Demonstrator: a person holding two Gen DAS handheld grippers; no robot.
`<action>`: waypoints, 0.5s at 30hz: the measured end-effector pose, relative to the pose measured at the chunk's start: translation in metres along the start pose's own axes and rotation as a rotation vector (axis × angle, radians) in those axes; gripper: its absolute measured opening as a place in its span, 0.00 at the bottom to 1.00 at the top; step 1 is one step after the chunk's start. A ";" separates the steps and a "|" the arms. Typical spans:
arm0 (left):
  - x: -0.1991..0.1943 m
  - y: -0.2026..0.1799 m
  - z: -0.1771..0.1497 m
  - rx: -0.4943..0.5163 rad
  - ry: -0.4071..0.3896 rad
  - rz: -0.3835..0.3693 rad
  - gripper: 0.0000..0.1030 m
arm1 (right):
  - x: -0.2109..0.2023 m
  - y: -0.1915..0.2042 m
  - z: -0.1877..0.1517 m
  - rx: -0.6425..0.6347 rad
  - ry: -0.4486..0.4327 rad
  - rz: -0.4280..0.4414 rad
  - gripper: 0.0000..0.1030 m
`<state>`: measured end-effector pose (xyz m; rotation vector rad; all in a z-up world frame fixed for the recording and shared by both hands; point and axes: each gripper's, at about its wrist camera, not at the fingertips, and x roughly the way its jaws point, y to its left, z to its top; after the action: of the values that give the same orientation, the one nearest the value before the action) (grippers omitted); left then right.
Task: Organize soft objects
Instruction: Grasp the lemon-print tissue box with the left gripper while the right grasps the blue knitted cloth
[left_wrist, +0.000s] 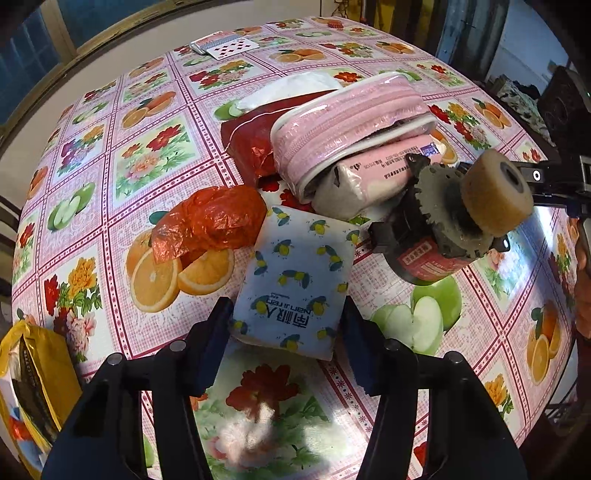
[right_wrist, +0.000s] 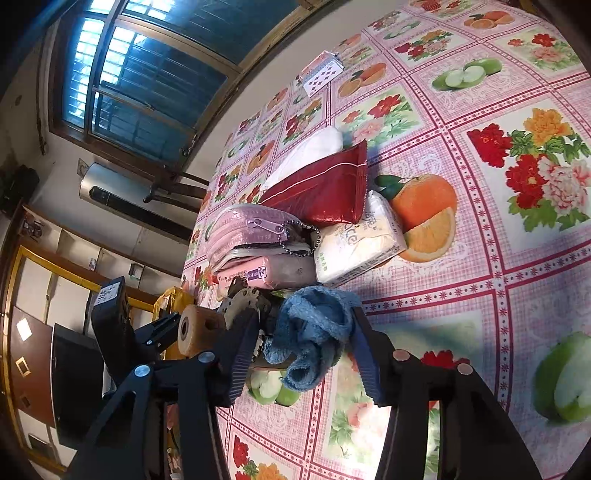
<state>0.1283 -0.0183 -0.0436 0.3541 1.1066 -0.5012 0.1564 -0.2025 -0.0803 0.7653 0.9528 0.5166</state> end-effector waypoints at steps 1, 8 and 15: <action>-0.002 0.000 -0.002 -0.019 -0.011 -0.001 0.54 | -0.007 -0.002 -0.002 0.010 -0.013 0.010 0.31; -0.011 -0.002 -0.013 -0.068 -0.012 -0.010 0.54 | -0.032 -0.020 -0.008 0.088 -0.041 0.045 0.40; -0.018 -0.001 -0.018 -0.112 -0.026 -0.011 0.54 | -0.017 -0.021 -0.002 0.127 -0.069 -0.019 0.52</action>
<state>0.1076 -0.0063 -0.0345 0.2433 1.1072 -0.4505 0.1479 -0.2272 -0.0881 0.8818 0.9344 0.4132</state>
